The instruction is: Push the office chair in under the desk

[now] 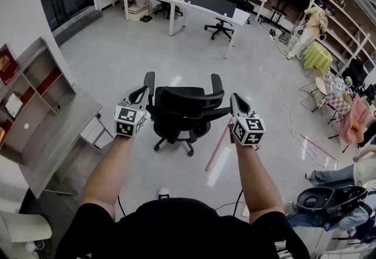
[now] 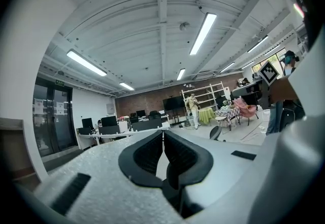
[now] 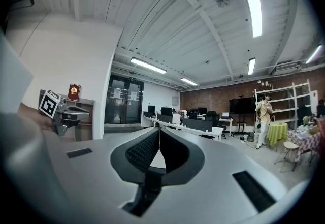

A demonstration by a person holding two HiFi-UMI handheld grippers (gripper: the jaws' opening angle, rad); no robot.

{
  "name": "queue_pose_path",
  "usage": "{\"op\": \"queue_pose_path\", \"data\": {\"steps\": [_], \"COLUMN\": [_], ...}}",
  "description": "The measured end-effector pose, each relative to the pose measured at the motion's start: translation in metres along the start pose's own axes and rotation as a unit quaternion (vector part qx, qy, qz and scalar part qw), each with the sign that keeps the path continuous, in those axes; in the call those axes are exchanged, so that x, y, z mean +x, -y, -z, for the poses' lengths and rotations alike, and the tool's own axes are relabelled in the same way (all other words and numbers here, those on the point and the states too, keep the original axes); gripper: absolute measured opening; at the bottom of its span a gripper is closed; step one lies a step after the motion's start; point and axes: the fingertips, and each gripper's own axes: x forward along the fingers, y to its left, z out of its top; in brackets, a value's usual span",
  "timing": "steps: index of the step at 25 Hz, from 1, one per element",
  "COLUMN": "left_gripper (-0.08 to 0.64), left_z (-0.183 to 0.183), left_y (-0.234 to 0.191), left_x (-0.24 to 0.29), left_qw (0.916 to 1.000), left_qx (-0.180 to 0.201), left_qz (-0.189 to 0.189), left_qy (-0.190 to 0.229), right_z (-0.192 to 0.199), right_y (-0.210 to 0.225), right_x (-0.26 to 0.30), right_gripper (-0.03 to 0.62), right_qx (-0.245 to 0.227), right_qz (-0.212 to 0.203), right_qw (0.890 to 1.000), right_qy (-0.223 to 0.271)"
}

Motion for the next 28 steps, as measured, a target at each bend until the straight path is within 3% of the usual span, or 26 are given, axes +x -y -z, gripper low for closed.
{"op": "queue_pose_path", "data": {"steps": [4,11,22,28], "left_gripper": [0.023,0.023,0.023,0.023], "left_z": [0.016,0.03,0.037,0.034], "left_y": [-0.041,-0.062,-0.06,-0.056], "left_x": [0.021,0.043,0.066,0.076], "left_qw": [0.9999,0.9992,0.9988,0.9994], "left_qx": [-0.015,-0.012,-0.01,0.005], "left_qz": [0.006,0.038,0.048,0.034], "left_qy": [0.003,0.006,0.007,-0.004], "right_z": [-0.004,-0.011,-0.003,-0.015], "right_y": [-0.015,-0.021,-0.006,0.014], "right_x": [0.034,0.057,0.074,0.089], "right_gripper": [0.009,0.009,0.009,0.009], "right_qx": [-0.014,-0.025,-0.027,-0.03], "right_qz": [0.011,0.033,0.036,0.015], "right_qw": [1.0,0.999,0.999,0.999], "right_qy": [-0.008,-0.017,-0.025,-0.005]}}
